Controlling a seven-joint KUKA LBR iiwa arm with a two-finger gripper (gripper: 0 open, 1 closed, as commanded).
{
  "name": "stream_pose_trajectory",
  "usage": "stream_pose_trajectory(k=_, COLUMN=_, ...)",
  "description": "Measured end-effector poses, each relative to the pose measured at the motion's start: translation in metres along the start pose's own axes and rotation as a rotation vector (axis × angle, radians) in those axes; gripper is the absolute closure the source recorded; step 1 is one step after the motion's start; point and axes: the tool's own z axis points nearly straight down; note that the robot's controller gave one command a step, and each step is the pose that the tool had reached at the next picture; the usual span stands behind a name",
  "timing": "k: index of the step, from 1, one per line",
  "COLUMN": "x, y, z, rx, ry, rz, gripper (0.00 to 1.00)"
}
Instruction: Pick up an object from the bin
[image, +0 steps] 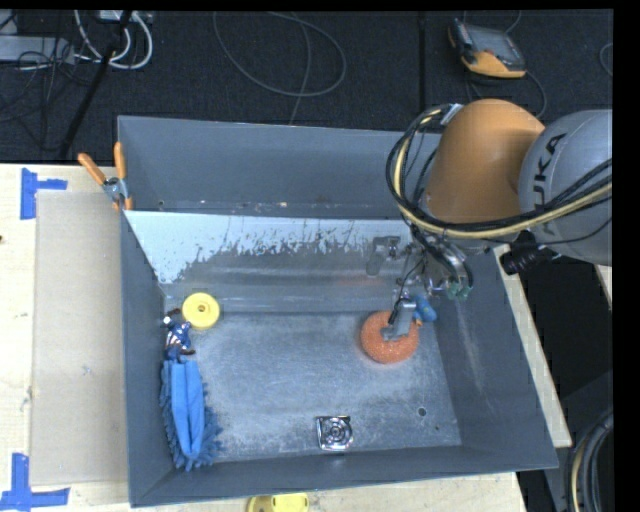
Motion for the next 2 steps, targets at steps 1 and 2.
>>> stream_pose_trajectory(k=1, x=-0.001, y=0.000, z=-0.005, rx=0.000, ry=-0.008, rz=0.000, gripper=0.00)
stream_pose_trajectory(k=2, x=0.019, y=-0.009, z=0.036, rx=0.001, ry=-0.010, rz=-0.077, gripper=0.00)
